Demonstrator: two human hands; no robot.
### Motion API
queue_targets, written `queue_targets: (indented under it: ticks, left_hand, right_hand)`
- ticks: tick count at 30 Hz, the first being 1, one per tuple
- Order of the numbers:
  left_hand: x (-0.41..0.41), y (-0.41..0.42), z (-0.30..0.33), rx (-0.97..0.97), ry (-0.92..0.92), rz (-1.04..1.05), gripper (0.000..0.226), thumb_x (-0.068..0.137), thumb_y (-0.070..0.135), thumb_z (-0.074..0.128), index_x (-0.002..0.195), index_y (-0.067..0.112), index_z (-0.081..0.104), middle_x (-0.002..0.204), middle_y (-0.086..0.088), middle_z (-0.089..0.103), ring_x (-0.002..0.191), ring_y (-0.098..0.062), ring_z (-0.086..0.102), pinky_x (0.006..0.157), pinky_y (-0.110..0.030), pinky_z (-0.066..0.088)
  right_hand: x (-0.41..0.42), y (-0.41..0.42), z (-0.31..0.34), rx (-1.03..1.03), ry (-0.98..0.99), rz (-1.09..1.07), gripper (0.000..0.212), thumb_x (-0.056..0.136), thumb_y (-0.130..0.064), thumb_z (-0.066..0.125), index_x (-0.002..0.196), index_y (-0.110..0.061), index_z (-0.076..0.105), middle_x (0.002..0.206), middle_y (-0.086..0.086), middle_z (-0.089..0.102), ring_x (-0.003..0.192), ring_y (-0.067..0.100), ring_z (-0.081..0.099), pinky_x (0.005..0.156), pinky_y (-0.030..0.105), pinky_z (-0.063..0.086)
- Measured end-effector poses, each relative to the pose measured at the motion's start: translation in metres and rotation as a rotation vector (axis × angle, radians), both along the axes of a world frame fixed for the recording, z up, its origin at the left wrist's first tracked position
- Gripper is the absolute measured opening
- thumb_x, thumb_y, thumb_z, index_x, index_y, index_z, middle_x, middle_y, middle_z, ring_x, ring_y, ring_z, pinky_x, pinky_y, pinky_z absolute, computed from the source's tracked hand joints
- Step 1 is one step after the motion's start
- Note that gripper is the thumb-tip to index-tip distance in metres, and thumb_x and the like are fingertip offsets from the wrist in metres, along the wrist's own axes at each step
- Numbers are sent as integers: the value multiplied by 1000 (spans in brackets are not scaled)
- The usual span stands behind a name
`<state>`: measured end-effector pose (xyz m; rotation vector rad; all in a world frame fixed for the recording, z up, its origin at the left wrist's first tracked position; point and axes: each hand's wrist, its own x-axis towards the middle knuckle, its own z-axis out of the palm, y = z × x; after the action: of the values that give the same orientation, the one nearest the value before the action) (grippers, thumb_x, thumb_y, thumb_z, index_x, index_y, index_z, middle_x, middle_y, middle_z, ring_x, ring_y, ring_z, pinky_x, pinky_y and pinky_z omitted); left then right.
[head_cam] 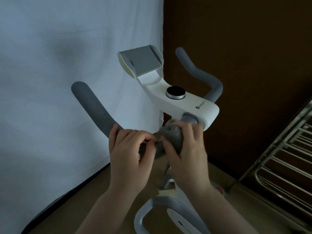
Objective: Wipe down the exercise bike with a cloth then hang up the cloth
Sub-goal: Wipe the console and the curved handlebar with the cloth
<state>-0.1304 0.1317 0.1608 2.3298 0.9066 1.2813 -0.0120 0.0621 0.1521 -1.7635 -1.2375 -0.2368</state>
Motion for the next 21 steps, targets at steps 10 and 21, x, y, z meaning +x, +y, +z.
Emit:
queue_targets:
  ticks: [10, 21]
  left_hand:
    - [-12, 9, 14, 21, 160, -182, 15, 86, 37, 52, 85, 30, 65, 81, 21, 63, 78, 2, 56, 99, -34, 37]
    - [-19, 28, 10, 80, 123, -338, 15, 85, 40, 59, 90, 29, 67, 83, 22, 63, 78, 3, 55, 86, -23, 37]
  right_hand:
    - [4, 2, 1, 52, 20, -43, 44, 88, -31, 63, 128, -33, 46, 123, -11, 48, 113, 9, 49, 88, 25, 49]
    - [0, 12, 8, -39, 84, -128, 33, 88, -42, 55, 120, -39, 48, 121, -15, 42, 113, 8, 46, 88, 31, 52]
